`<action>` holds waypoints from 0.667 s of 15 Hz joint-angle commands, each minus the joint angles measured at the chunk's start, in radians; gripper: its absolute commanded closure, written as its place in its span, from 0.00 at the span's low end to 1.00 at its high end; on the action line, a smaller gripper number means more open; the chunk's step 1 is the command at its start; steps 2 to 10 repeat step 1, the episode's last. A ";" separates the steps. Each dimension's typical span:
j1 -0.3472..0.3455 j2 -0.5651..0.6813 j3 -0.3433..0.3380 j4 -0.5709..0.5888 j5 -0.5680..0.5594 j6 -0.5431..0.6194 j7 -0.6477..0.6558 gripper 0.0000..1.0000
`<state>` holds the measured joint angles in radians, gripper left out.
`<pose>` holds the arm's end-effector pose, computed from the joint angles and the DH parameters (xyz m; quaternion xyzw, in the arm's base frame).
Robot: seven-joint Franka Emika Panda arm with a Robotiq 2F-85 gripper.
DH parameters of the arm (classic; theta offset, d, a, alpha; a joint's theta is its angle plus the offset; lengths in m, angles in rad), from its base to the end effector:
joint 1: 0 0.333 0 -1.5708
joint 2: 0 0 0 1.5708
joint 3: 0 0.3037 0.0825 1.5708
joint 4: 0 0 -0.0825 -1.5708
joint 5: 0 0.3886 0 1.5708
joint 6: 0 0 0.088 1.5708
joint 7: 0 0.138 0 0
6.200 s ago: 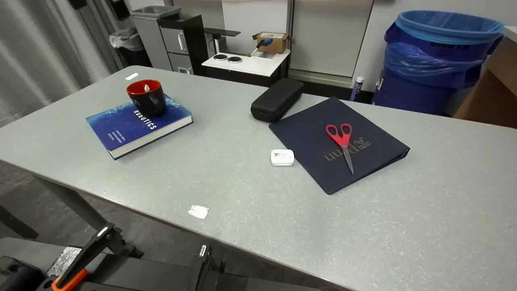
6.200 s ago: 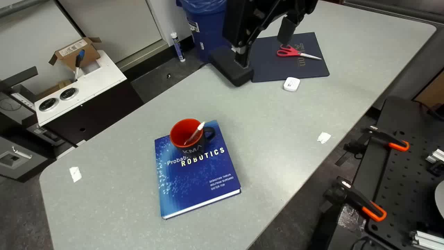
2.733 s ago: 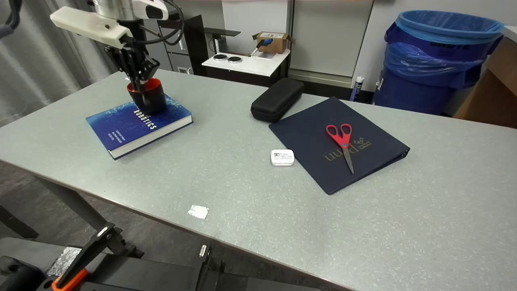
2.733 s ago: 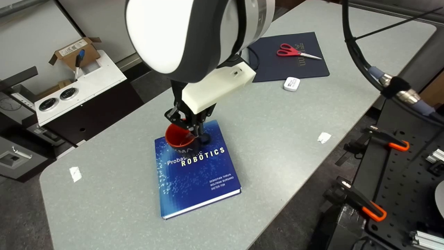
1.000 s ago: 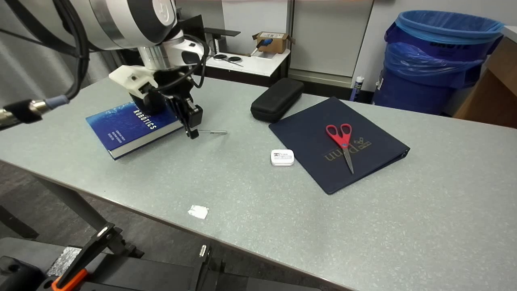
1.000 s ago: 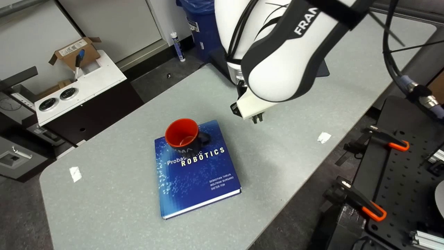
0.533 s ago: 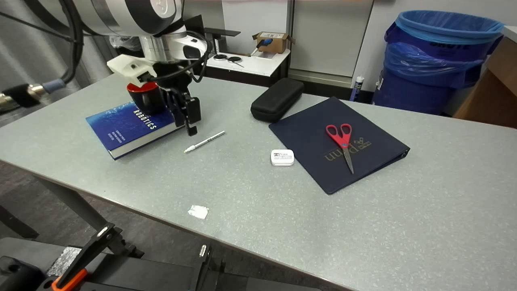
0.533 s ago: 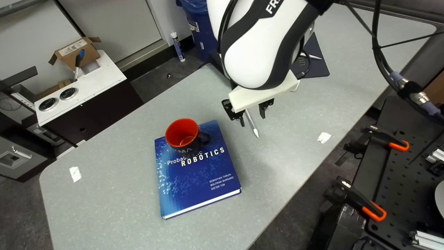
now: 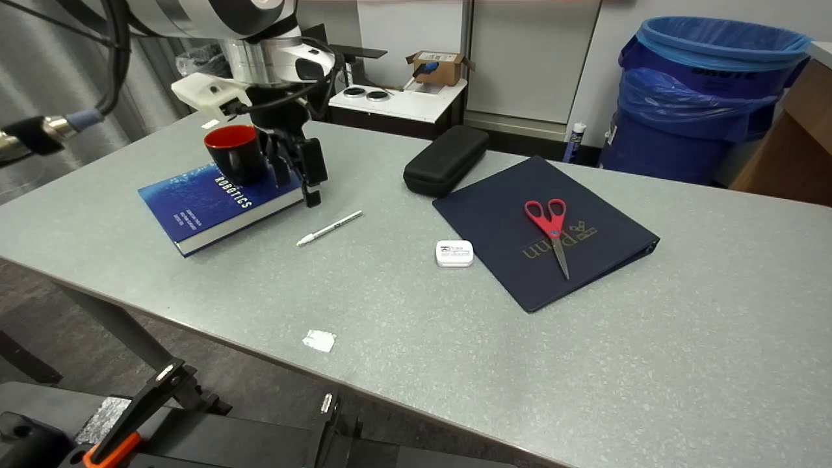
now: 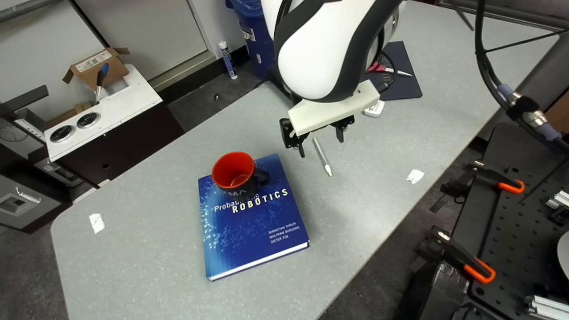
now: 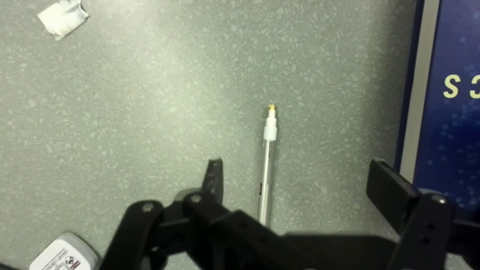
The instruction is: Remove the pen from the mug and put it on the table
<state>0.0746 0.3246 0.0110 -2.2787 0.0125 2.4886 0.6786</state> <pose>0.5148 0.0447 0.1560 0.9532 -0.2968 -0.0552 0.0165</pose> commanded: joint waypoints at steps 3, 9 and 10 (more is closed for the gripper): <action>0.021 0.001 -0.020 0.002 0.011 -0.003 -0.008 0.00; 0.021 0.001 -0.020 0.002 0.011 -0.003 -0.008 0.00; 0.021 0.001 -0.020 0.002 0.011 -0.003 -0.008 0.00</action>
